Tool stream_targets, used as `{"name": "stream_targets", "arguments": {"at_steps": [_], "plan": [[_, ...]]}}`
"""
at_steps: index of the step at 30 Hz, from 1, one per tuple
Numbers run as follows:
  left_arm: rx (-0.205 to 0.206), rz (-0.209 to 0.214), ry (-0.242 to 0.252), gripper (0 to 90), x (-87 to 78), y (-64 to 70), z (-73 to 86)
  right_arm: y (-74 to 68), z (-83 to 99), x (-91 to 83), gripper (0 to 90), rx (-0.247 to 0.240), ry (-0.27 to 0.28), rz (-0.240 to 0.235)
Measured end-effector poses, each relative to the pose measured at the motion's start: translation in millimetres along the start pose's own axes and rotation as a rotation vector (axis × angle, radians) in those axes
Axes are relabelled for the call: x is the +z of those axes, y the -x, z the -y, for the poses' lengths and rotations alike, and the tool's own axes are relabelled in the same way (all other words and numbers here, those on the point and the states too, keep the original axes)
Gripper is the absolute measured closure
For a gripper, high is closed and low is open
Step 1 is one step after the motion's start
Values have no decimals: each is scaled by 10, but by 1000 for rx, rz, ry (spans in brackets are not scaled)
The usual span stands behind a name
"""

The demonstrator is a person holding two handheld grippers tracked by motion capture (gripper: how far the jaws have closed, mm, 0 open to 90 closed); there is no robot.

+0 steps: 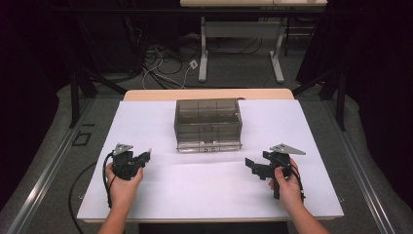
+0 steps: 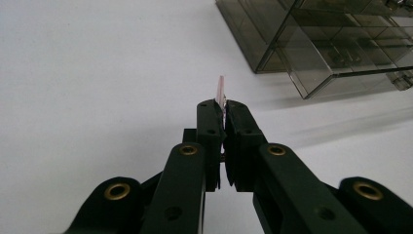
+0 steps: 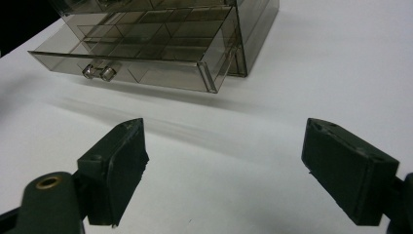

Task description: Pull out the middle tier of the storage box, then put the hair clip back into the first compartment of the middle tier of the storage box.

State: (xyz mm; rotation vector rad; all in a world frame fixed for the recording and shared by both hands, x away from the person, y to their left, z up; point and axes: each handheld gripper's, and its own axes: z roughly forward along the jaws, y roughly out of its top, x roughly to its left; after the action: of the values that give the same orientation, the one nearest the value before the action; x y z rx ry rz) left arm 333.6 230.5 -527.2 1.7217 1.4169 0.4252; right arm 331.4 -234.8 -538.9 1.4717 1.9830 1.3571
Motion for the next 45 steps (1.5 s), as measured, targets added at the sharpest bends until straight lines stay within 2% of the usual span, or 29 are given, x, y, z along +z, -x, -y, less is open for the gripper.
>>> {"name": "stream_targets", "arguments": {"at_steps": [11, 26, 33, 41, 45], "plan": [[24, 14, 63, 858, -69, 41, -15, 4, 0, -1, 158, -7, -2, -1], [65, 28, 114, 857, -125, 139, -35, 14, 2, -9, 158, -10, 4, 1], [83, 42, 126, 858, -141, 203, -58, 15, 10, -25, 158, -13, 5, -2], [80, 69, 137, 857, -143, 277, -79, 18, 12, -49, 158, -7, 18, -2], [85, 85, 134, 858, -157, 307, -98, 17, 16, -53, 157, -20, 21, 2]]}}
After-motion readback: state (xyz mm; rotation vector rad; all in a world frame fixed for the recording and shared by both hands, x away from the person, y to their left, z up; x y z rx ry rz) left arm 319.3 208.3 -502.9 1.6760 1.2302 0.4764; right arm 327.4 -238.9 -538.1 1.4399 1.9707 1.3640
